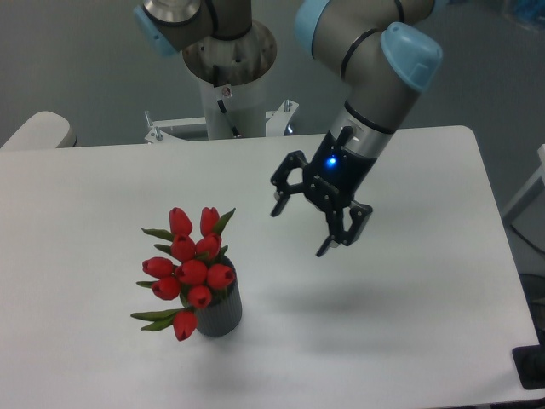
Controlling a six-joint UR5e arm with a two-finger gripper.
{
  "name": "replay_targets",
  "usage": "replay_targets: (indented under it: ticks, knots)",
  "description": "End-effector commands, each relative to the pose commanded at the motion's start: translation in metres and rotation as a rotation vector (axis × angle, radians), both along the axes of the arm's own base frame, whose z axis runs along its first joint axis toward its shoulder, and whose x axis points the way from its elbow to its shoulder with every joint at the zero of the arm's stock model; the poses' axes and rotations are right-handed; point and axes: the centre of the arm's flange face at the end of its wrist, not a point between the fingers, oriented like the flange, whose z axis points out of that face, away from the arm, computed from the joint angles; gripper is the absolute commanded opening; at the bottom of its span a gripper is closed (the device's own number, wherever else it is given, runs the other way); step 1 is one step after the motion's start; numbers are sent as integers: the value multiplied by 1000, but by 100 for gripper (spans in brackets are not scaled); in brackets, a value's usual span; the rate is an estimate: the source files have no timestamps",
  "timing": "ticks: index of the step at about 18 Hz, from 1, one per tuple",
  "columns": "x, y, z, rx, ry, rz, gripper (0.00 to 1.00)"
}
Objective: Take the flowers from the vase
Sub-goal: 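Move the open gripper toward the tulip stems above the grey vase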
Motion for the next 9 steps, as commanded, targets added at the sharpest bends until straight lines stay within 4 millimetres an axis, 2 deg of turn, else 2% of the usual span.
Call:
replay_targets:
  ticks: [4,9]
  knots:
    - [14,-1,-20,82,-77,23,100]
    - [22,2,-27,124,-123,17,100]
